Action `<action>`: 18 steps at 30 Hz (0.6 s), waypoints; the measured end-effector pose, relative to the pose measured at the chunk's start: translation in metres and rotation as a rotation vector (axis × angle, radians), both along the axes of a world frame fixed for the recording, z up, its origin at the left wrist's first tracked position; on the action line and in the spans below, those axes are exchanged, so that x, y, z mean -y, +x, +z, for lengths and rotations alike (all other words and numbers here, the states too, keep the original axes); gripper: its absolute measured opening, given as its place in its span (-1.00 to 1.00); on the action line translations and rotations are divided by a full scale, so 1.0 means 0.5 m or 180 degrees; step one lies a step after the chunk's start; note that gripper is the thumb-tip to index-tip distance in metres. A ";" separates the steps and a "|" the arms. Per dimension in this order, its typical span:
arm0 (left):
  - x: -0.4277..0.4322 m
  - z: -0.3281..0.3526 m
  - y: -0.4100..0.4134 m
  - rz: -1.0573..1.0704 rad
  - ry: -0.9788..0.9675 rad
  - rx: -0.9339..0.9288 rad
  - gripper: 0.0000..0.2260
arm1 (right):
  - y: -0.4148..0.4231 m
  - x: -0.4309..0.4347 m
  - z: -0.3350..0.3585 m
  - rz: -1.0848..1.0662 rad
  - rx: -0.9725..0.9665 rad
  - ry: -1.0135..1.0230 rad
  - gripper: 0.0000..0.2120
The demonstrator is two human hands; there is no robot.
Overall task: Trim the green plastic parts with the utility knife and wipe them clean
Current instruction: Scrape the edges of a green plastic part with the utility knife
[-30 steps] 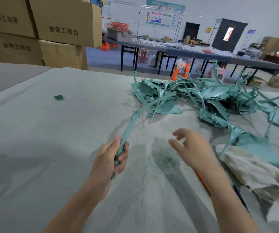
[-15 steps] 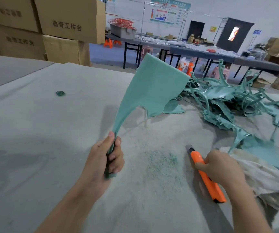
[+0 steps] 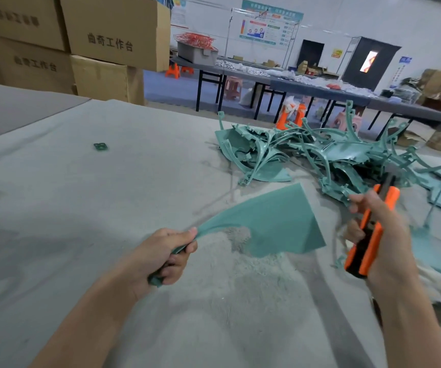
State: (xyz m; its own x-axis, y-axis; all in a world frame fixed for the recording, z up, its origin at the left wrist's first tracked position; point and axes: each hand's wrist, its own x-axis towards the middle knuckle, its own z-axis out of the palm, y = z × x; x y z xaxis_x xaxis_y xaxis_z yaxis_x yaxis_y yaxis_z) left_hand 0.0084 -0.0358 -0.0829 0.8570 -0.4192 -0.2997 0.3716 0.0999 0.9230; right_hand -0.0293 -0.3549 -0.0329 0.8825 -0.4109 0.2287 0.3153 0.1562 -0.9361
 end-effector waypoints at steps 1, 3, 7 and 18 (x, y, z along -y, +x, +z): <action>-0.004 0.003 0.000 -0.0033 0.0046 0.0012 -0.68 | -0.003 -0.005 -0.001 0.0134 -0.0123 -0.0274 -0.58; -0.013 0.012 0.000 -0.0082 0.0043 0.0036 -0.68 | -0.005 -0.020 -0.002 0.0183 -0.0365 -0.0844 -0.49; -0.040 0.023 -0.003 -0.0178 -0.0089 -0.0016 -0.69 | -0.004 -0.038 0.001 0.0163 -0.0521 -0.1397 -0.66; -0.040 0.012 0.017 0.2317 0.0062 0.0667 -0.60 | -0.027 -0.050 0.024 -0.0046 -0.0031 -0.1368 -0.84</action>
State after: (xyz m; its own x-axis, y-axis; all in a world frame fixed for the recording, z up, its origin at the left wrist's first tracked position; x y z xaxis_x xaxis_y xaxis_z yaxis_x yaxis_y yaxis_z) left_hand 0.0171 -0.0160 -0.0769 0.9552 0.2781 -0.1015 0.0346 0.2359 0.9712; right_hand -0.0430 -0.3300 -0.0209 0.8804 -0.2923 0.3735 0.3055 -0.2529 -0.9180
